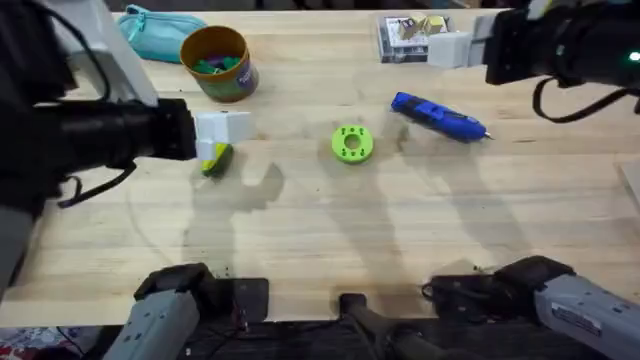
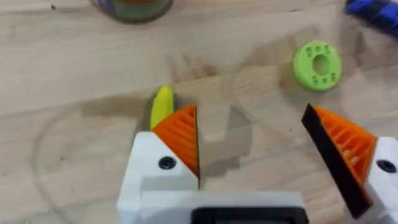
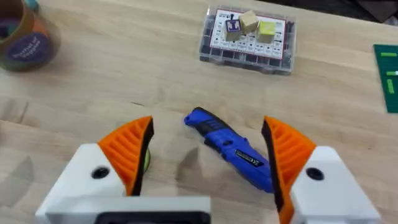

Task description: Pick up the gripper from the table and insert it into the empty holder that is missing its gripper. Then pick up a screw, insert it into the mounting hole, and use the screwdriver to tighten it. Finally, clean up the table by picking up the vegetable and placing it into the bucket.

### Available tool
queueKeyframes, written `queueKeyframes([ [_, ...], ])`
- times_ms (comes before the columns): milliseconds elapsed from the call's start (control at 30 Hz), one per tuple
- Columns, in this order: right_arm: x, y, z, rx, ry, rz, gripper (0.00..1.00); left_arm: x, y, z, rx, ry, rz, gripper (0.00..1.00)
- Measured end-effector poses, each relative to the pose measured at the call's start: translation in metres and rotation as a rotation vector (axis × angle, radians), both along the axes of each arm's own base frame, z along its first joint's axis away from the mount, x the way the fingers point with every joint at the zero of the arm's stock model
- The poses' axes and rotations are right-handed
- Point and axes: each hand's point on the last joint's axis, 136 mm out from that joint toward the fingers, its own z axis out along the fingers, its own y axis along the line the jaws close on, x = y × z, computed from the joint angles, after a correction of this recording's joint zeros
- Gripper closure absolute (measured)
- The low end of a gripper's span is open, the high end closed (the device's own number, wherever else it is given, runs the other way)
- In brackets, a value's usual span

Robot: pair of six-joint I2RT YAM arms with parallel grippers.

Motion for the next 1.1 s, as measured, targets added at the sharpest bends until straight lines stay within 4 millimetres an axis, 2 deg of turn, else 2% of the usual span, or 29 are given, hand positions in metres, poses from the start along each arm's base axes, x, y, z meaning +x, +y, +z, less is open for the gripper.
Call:
queueKeyframes([
  [67, 0.0006, 0.0002, -0.0019, -0.002, 0.006, 0.0, 0.006, 0.0018, 0.0031, -0.0072, 0.01, 0.031, 0.008, 0.015],
  [1100, 0.0006, 0.0002, -0.0019, -0.002, 0.006, 0.0, 0.006, 0.0018, 0.0031, -0.0072, 0.01, 0.031, 0.008, 0.015],
])
